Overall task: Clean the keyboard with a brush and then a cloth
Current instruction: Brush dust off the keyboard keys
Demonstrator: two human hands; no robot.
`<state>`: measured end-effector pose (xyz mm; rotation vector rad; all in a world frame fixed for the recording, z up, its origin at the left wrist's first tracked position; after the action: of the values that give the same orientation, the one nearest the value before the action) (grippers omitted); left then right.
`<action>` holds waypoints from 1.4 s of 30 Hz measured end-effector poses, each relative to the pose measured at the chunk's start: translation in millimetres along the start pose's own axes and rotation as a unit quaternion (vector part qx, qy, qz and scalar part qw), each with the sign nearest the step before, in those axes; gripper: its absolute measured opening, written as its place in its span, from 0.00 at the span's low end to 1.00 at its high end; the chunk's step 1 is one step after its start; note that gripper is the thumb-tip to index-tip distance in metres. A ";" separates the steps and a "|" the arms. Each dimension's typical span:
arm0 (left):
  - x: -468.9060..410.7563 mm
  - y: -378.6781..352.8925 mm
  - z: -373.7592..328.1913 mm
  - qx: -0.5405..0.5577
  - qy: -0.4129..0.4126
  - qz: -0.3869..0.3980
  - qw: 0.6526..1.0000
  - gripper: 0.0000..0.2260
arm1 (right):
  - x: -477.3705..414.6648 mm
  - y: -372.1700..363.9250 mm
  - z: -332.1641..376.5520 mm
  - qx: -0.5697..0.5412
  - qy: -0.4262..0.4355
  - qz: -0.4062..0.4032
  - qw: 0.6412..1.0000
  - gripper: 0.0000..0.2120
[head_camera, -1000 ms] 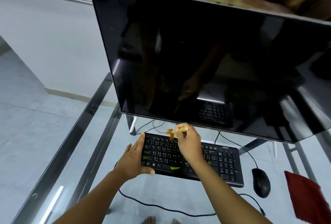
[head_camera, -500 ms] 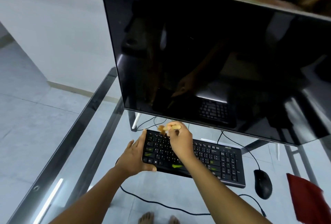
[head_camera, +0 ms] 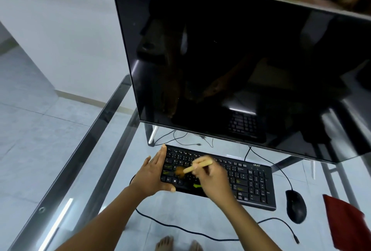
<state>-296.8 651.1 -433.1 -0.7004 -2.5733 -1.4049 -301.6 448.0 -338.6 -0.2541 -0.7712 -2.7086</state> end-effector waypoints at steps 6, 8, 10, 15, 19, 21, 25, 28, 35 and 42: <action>0.9 0.0 -1.2 -0.014 0.007 0.013 1.000 0.63 | -4.6 -11.4 4.0 0.037 0.015 -0.020 0.999 0.05; 1.2 0.0 1.0 -0.017 0.002 0.009 1.000 0.63 | -8.7 -13.4 7.3 0.040 0.004 0.070 0.997 0.05; 1.3 -0.6 1.9 -0.012 0.000 0.006 1.000 0.63 | -9.7 -12.6 6.5 0.070 -0.017 0.132 0.989 0.06; 3.0 1.4 2.6 -0.006 0.006 -0.003 1.000 0.63 | -14.7 11.9 -3.9 0.054 -0.033 0.052 0.997 0.05; 8.0 -0.9 2.9 -0.063 0.055 -0.025 0.996 0.64 | -33.1 31.4 -5.8 0.063 -0.052 -0.003 0.997 0.06; 11.6 -4.9 2.5 -0.050 0.073 -0.026 0.996 0.63 | -44.9 38.5 2.5 0.039 -0.041 -0.052 0.997 0.05; 12.8 -6.5 5.5 -0.053 0.097 -0.013 0.994 0.62 | -58.4 6.0 18.2 0.027 -0.031 0.052 0.998 0.07; 11.2 -3.4 3.5 -0.069 0.089 -0.014 0.994 0.61 | -66.0 -1.6 31.2 0.022 0.005 -0.026 0.999 0.05; 10.3 -2.9 3.9 -0.076 0.095 -0.001 0.993 0.60 | -62.2 -5.5 25.8 0.109 0.023 -0.017 0.994 0.08; -9.9 14.9 -14.9 -0.042 0.061 -0.026 0.997 0.63 | -43.8 48.4 -8.4 0.041 -0.044 -0.085 0.995 0.07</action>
<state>-282.8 642.3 -416.6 -0.5442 -2.4689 -1.5291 -244.7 415.3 -333.3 -0.3035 -0.9687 -2.8317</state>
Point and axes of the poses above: each hand's wrist, its own x-axis away from the middle knuckle, its own y-axis out of the back of the hand, z = x × y, the point moved 3 cm from there along -x, towards the middle knuckle, and after that the axes turned 9 degrees about z, right-handed, at the moved point
